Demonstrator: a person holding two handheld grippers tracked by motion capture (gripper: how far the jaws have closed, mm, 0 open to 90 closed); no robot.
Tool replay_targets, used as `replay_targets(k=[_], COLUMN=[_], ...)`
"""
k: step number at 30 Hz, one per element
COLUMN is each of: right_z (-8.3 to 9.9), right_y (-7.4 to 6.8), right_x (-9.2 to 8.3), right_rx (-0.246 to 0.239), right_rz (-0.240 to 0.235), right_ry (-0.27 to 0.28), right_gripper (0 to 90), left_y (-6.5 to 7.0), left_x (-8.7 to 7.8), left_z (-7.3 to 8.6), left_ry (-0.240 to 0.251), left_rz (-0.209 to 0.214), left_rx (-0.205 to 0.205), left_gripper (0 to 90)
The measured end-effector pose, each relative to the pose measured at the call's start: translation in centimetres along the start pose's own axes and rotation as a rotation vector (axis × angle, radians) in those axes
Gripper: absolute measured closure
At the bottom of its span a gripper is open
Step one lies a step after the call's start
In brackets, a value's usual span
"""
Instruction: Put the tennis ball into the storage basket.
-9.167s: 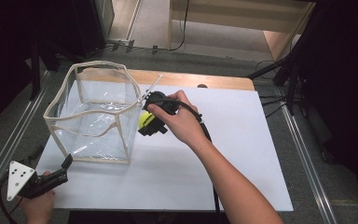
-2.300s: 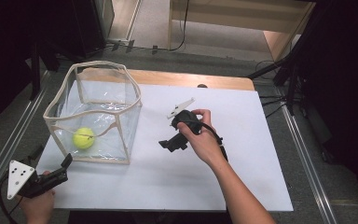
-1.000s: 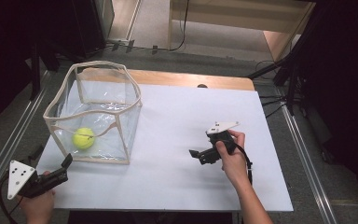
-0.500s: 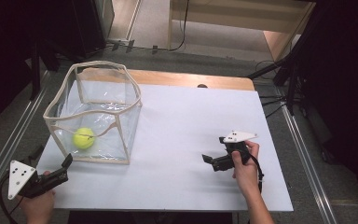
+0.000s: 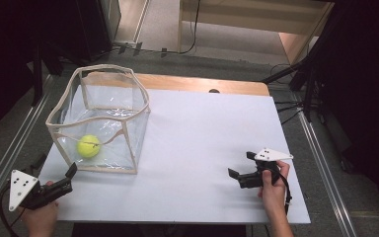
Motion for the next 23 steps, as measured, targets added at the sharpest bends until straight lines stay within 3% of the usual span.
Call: replay_targets(k=[10, 17, 19, 23], right_z=[1.8, 3.0, 3.2, 3.6], right_y=[1.8, 2.8, 3.0, 3.3], right_x=[-2.5, -4.5, -5.0, -5.5], right_rx=[0.037, 0.047, 0.069, 0.091], right_rz=[0.025, 0.053, 0.047, 0.063], right_ry=[0.061, 0.158, 0.189, 0.207], right_gripper=[0.0, 0.0, 0.0, 0.0], left_y=[0.0, 0.0, 0.0, -0.1], left_x=[0.0, 0.0, 0.0, 0.0], left_z=[0.0, 0.0, 0.0, 0.0], left_ry=[0.0, 0.001, 0.002, 0.005], left_rz=[0.0, 0.001, -0.001, 0.003], left_rx=[0.001, -0.002, -0.004, -0.008], left_gripper=[6.8, 6.8, 6.8, 6.8])
Point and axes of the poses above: each handheld gripper's, and its own axes: x roughly forward along the jaws, z roughly out of its underside, y roughly to its right, the point moved 1 cm from there along x, roughly forward along the jaws, and after that the axes turned 6 degrees about x, right-handed, at the moved point
